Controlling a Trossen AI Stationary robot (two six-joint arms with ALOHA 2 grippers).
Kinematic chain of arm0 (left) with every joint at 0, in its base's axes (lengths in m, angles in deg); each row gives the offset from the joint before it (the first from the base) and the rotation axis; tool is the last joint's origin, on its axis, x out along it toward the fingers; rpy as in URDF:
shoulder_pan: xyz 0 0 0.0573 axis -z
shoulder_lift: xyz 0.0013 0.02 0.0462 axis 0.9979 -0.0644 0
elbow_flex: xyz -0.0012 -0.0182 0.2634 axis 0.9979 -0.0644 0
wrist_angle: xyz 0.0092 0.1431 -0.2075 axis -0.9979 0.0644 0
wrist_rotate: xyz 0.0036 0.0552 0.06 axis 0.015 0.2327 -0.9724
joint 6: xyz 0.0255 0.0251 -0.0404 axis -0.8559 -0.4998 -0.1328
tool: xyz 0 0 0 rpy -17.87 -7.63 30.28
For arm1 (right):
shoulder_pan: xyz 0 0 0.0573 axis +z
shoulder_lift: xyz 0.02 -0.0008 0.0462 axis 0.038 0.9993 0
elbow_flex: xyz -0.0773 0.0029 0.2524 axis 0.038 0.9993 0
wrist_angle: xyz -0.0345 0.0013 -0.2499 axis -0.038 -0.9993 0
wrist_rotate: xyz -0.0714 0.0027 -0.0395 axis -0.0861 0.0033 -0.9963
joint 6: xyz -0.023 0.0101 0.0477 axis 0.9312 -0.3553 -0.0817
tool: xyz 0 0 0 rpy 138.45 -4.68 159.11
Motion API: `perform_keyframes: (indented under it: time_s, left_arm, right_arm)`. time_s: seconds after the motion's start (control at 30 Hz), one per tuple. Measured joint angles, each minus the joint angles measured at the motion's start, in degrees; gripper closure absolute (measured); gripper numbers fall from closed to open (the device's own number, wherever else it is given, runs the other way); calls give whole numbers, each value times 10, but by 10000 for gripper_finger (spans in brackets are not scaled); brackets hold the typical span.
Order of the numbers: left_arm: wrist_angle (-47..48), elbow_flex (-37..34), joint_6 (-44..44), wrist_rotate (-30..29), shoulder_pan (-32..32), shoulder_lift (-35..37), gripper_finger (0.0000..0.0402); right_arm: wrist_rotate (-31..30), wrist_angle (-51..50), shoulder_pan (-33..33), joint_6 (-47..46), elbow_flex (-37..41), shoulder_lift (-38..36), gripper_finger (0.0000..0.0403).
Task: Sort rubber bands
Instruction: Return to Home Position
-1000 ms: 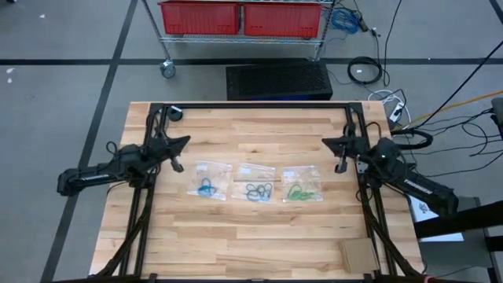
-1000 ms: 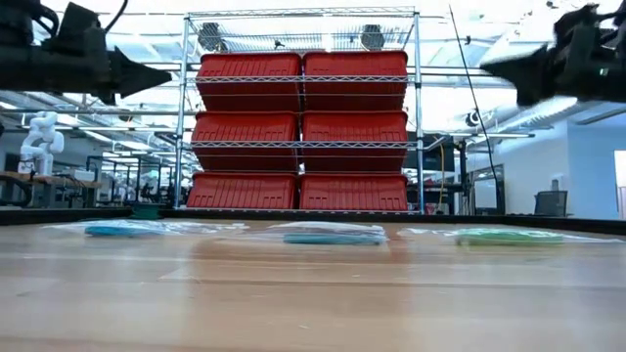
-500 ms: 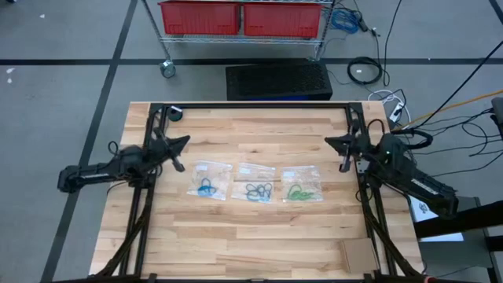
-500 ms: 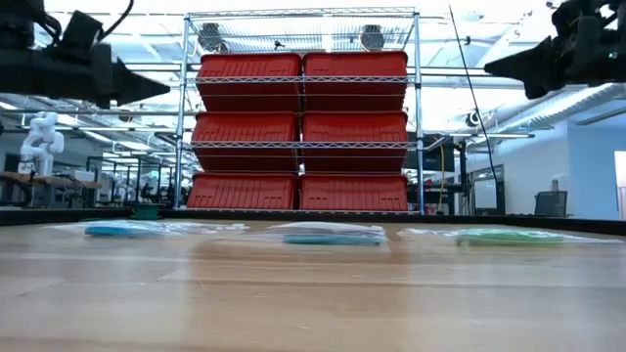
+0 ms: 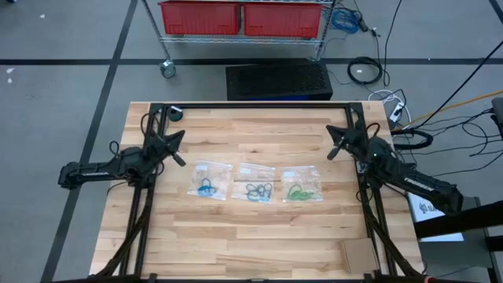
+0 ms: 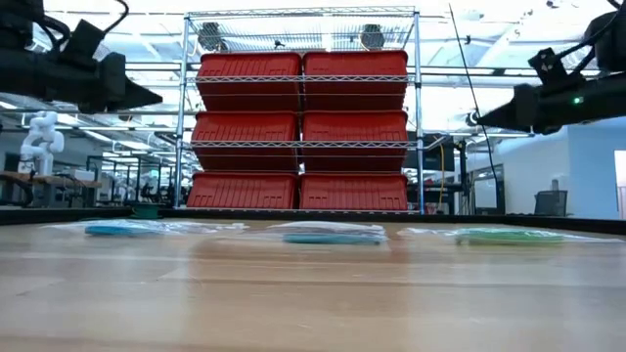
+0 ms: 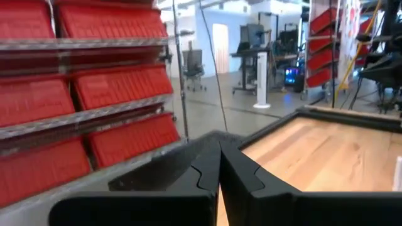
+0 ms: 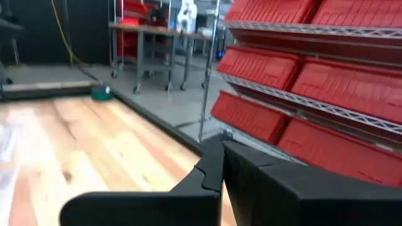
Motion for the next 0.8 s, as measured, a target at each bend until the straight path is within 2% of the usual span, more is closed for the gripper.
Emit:
perform_keyframes:
  time_s: [0.17, 0.37, 0.5, 0.6, 0.8]
  left_arm:
    - [15, 0, 15, 9, 0, 0, 389]
    - [21, 33, -22, 12, 22, 0, 389]
    - [74, 29, 14, 13, 54, 0, 389]
    - [65, 20, 23, 12, 78, 0, 389]
    - [58, 14, 32, 3, 94, 0, 388]
  right_arm:
    - [77, -4, 13, 0, 0, -1, 403]
    - [50, -5, 37, 18, -6, -52, 403]
    - [47, -41, 63, 27, -19, -52, 403]
    - [30, -57, 77, 27, -18, -52, 403]
    - [32, -26, 78, 35, -3, -35, 403]
